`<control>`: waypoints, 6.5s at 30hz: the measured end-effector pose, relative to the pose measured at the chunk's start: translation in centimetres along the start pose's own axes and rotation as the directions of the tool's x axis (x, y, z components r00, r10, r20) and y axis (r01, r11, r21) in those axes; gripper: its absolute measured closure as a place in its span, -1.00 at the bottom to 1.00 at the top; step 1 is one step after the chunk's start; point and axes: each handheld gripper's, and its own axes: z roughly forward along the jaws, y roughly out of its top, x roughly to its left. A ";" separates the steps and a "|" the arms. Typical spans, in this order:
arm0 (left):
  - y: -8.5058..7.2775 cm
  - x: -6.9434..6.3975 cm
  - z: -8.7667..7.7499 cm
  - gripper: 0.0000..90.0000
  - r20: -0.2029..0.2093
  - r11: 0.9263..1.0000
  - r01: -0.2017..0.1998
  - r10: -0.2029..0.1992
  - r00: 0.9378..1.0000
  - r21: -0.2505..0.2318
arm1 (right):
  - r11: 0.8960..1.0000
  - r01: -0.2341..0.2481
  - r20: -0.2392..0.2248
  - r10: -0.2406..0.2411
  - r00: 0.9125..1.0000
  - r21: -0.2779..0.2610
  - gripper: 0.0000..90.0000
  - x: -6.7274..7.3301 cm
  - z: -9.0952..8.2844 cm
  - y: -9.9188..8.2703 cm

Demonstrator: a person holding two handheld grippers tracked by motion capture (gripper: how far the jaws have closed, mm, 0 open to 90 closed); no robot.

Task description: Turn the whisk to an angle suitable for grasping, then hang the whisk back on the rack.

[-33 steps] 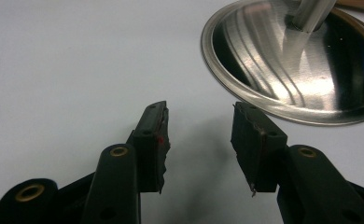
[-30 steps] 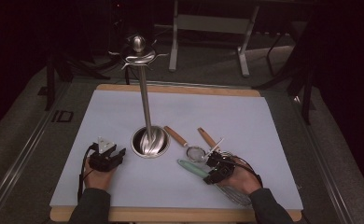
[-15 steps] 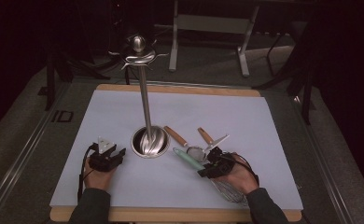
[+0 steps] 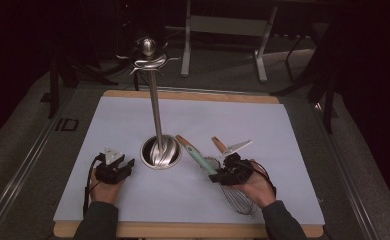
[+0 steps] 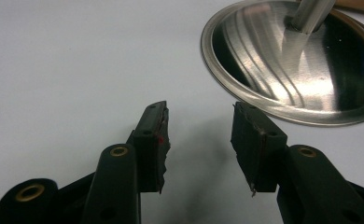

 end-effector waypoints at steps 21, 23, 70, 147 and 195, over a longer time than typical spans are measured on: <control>0.0 0.0 0.0 0.25 0.000 1.000 -0.001 0.001 1.000 -0.002 | 0.992 0.026 -0.051 -0.033 0.998 -0.120 0.53 1.4 -1.7 2.2; 0.0 0.0 0.0 0.25 0.001 1.000 0.001 -0.001 1.000 -0.002 | 0.991 0.036 -0.063 -0.044 0.997 -0.126 0.53 1.5 -1.8 2.5; 0.0 0.0 0.0 0.25 0.002 1.000 0.000 0.000 1.000 -0.002 | 0.920 0.093 -0.169 -0.167 0.971 -0.381 0.54 0.9 -5.3 7.3; 0.0 0.1 0.0 0.28 0.008 1.000 0.007 -0.007 1.000 0.000 | 0.865 0.228 -0.050 -0.279 0.959 -0.447 0.47 5.4 -5.0 17.6; -0.2 0.5 -0.5 0.55 0.039 0.998 0.033 -0.032 0.999 -0.047 | 0.925 0.369 0.121 -0.357 0.926 -0.093 0.55 3.4 -2.1 9.5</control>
